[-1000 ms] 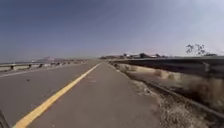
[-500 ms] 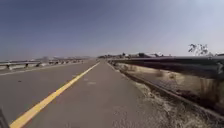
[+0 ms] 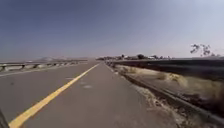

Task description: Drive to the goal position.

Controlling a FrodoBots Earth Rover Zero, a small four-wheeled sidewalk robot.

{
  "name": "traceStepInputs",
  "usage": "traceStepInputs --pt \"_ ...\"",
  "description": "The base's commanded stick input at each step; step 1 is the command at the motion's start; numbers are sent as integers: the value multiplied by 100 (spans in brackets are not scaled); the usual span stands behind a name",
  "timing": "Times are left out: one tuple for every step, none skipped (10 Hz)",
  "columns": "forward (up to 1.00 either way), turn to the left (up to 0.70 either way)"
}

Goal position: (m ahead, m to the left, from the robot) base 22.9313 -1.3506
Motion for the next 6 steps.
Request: traceStepInputs --pt "50 50" --pt "50 50" --pt "50 0" --pt "50 0" --pt "50 0" --pt "50 0"
